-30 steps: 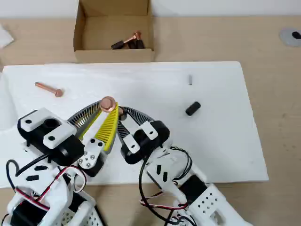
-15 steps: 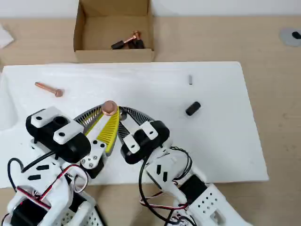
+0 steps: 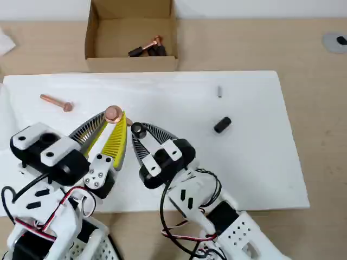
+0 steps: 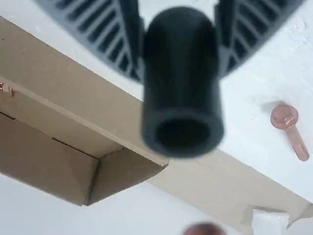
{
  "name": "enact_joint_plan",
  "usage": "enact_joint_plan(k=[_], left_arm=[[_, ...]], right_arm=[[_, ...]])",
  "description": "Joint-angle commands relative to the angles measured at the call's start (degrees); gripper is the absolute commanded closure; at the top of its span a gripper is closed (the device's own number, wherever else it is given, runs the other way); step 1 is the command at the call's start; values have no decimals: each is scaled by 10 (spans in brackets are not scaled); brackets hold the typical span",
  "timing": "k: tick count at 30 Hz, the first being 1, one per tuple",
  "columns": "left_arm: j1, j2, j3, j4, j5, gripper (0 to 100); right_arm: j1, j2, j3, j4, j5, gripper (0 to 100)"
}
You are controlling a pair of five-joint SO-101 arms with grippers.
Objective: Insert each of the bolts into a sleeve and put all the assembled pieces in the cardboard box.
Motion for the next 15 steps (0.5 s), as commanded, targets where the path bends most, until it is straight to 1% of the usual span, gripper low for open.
enact_joint_plan(k=[1,9,15], left_arm=[[-8,3,-8,-16,8,992],[18,7,-7,-15,9,992],[17,3,26,-14,9,992]], right_arm=[[-3,-7,-3,-2,4,989],[-3,-7,-3,-2,4,989],[-3,-7,-3,-2,4,989]])
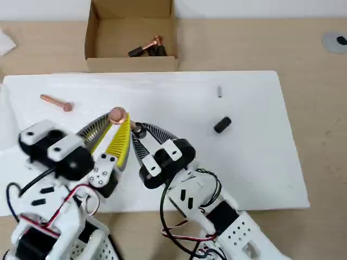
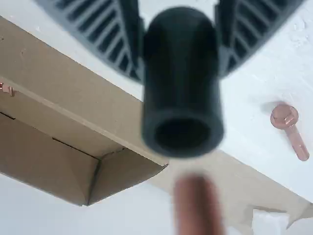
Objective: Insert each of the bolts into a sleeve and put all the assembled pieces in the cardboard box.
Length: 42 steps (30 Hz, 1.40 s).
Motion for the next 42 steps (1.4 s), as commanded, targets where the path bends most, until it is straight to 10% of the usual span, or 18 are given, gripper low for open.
enact_joint_plan(k=[1,42], left_arm=[[8,1,4,-14,4,992],[6,1,48,-15,20,987]], right_arm=[[-3,-7,-3,-2,4,989],[-3,-7,-3,-1,4,989]])
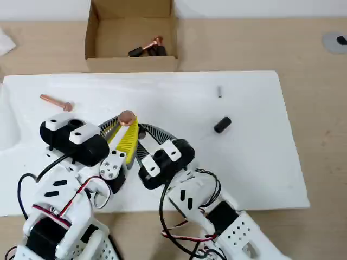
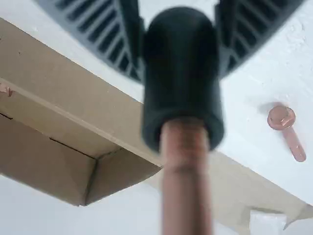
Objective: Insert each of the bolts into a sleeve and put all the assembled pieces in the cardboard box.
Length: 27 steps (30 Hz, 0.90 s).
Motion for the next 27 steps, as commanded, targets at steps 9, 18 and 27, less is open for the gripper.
enact_joint_plan(k=[9,18,27], left_arm=[[2,-3,-22,60,11,857],[-58,1,-62,114,54,817],[-112,2,-103,114,51,971]], right_arm=[[6,-7,-9,0,4,989],[13,-7,-15,1,4,989],[55,0,-30,0,-33,989]])
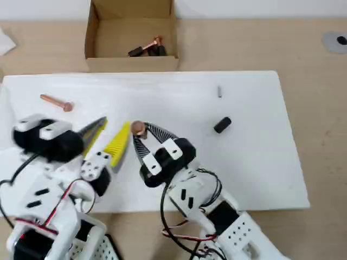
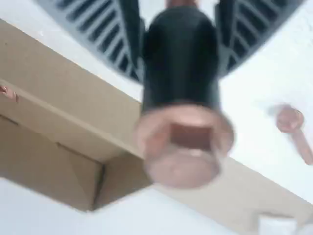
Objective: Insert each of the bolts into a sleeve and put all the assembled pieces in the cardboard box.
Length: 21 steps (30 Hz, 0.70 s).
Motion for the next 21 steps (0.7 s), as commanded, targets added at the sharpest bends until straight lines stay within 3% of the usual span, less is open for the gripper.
enact_joint_plan(k=[1,5,10,13,21], left_arm=[[-30,7,-25,1,-12,1000],[-105,6,-11,1,-12,998],[-225,46,56,23,-29,997],[-258,109,67,46,-75,998],[-294,229,58,-15,-74,998]], right_arm=[[58,-1,-46,-2,-30,989],[134,44,-146,5,-33,989],[196,279,-342,49,-105,989],[209,420,-481,76,-130,989],[209,703,-786,100,-130,989]])
